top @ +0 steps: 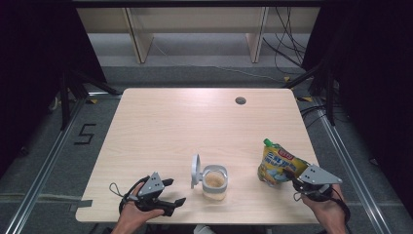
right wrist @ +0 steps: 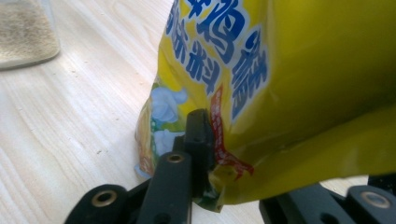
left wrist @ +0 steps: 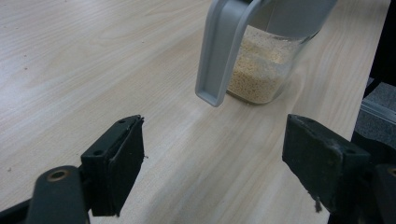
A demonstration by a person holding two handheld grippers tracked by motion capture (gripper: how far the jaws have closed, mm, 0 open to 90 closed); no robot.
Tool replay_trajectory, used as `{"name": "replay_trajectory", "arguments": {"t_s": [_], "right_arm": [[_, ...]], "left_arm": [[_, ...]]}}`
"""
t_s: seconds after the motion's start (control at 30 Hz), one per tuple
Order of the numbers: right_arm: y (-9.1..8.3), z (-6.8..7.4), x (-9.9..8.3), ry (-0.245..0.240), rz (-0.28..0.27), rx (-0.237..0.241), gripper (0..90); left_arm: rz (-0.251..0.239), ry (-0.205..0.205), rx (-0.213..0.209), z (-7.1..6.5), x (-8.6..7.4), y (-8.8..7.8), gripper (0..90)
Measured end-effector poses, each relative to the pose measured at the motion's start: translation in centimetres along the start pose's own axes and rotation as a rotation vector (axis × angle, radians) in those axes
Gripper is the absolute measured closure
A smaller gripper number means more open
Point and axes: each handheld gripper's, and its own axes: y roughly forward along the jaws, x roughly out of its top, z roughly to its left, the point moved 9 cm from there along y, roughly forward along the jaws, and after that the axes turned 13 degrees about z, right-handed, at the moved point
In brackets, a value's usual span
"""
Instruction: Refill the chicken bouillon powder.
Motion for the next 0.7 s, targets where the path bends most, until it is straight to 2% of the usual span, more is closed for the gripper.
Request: {"name": "replay_trajectory", "arguments": {"t_s": [0.07, 0.1, 0.13, 0.2, 0.23, 0.27, 0.3, 0.33, 0.37, 0.4, 0.43, 0.5, 0.53, 0.57, 0.6, 0.63, 0.7], "right_arm": [[-0.1, -0.1, 0.1, 0.025, 0.0, -0.004, 70.2], [-0.2, -0.1, 0.1, 0.057, -0.009, 0.0, 67.6], [-0.3, -0.3, 0.2, 0.06, -0.021, -0.002, 64.5], [-0.6, 0.0, 0.2, 0.108, -0.027, 0.011, 56.6], [-0.7, 0.0, 0.2, 0.115, -0.032, 0.011, 52.6], [-0.9, 0.0, 0.1, 0.125, -0.036, 0.0, 49.6], [-1.1, 0.1, 0.1, 0.153, -0.045, 0.004, 46.4], [-1.3, 0.4, -0.1, 0.213, -0.032, 0.019, 43.1], [-1.4, 0.1, -0.1, 0.205, -0.053, 0.004, 39.9], [-1.6, 0.3, -0.3, 0.246, -0.049, 0.017, 37.9], [-1.6, 0.2, -0.4, 0.243, -0.059, 0.017, 36.3], [-1.8, 0.7, -0.9, 0.318, -0.04, 0.028, 32.0], [-2.0, 1.0, -1.4, 0.345, -0.013, 0.034, 30.2], [-2.0, 1.1, -1.6, 0.356, -0.009, 0.034, 29.7], [-2.0, 1.1, -1.7, 0.331, -0.017, 0.022, 29.5], [-2.1, 1.3, -1.8, 0.335, -0.011, 0.023, 28.2], [-2.3, 1.7, -2.2, 0.378, 0.008, 0.026, 26.3]], "left_arm": [[0.0, 0.002, 0.001, 0.0, 0.0, 0.0, 20.3], [-0.001, 0.0, 0.001, 0.0, 0.0, 0.0, 20.3], [0.001, 0.001, 0.004, 0.1, 0.0, 0.0, 20.3], [-0.003, -0.001, 0.001, 0.1, 0.0, 0.0, 20.3], [-0.002, -0.001, 0.001, 0.1, 0.0, 0.0, 20.3], [-0.004, -0.017, -0.009, -0.1, 0.0, 0.0, 20.3], [-0.019, -0.033, -0.028, -0.2, 0.1, 0.0, 20.2], [-0.02, -0.032, -0.033, -0.1, 0.1, -0.1, 20.3], [-0.026, -0.048, -0.039, -0.1, 0.2, -0.1, 20.3], [-0.022, -0.044, -0.037, -0.1, 0.2, -0.1, 20.3], [-0.029, -0.045, -0.033, 0.0, 0.2, -0.2, 20.3], [-0.021, -0.041, -0.029, 0.2, 0.2, -0.3, 20.2], [-0.027, -0.045, -0.027, 0.2, 0.3, -0.3, 20.3], [-0.032, -0.054, -0.029, 0.2, 0.3, -0.3, 20.3], [-0.028, -0.051, -0.024, 0.3, 0.3, -0.4, 20.3], [-0.023, -0.048, -0.016, 0.4, 0.3, -0.5, 20.3], [-0.039, -0.043, -0.018, 0.5, 0.5, -0.5, 20.3]]}}
